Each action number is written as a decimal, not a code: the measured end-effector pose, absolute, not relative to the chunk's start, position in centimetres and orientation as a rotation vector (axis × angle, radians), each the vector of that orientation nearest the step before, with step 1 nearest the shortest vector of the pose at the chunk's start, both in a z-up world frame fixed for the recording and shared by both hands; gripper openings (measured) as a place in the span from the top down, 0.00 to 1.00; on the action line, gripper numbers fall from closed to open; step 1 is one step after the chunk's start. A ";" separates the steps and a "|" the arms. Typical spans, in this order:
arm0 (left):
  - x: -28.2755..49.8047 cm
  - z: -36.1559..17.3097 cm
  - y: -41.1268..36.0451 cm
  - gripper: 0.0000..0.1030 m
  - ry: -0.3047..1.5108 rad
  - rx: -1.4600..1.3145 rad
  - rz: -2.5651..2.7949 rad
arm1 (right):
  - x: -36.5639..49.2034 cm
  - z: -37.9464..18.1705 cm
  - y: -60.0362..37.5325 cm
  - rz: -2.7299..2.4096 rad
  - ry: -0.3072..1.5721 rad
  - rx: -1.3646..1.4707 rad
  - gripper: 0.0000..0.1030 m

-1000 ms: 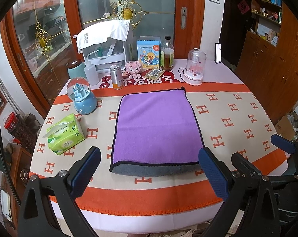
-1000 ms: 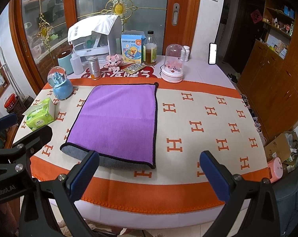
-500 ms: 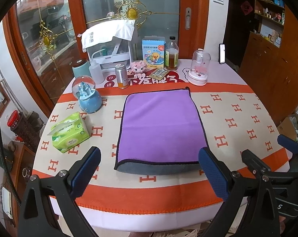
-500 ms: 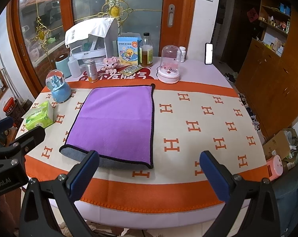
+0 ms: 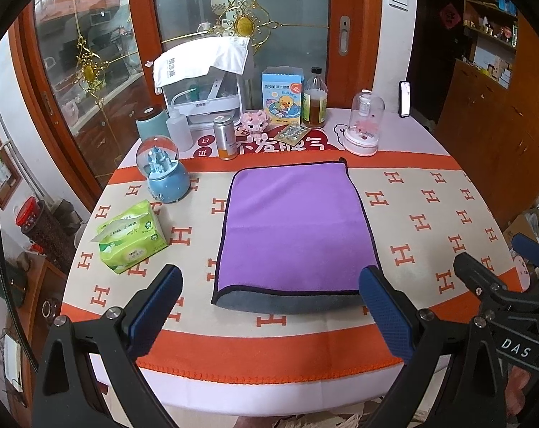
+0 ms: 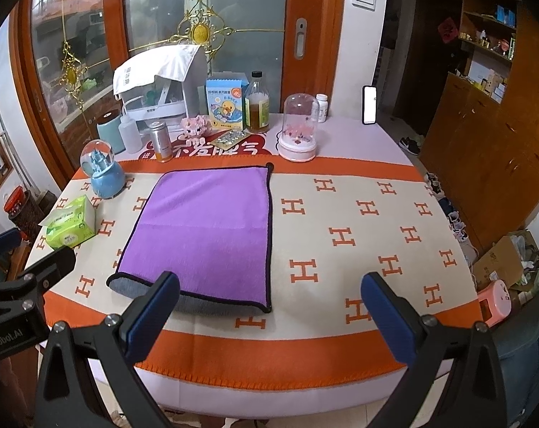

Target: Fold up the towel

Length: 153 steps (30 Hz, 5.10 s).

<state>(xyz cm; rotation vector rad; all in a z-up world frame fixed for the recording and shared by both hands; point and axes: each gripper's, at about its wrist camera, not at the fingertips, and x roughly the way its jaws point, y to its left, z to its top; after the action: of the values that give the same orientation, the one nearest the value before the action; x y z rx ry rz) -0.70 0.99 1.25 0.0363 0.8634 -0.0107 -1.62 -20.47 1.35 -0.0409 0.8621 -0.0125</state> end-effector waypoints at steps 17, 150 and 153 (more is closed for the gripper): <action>-0.6 1.0 0.2 0.04 0.887 0.034 -0.043 | -2.0 2.1 -20.9 -0.009 0.837 -0.041 0.01; 17.3 -13.0 9.0 0.95 1.090 0.199 -0.315 | 14.5 -11.4 -18.8 0.335 1.013 -0.289 0.92; 19.7 -11.8 8.7 0.95 1.047 0.207 -0.266 | 16.9 -10.3 -18.2 0.297 0.975 -0.294 0.92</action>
<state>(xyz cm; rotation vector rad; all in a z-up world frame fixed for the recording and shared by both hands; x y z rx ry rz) 19.75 8.72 -11.85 0.2074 1.0467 -0.2663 16.92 -18.25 -10.29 -0.2936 0.9752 0.2967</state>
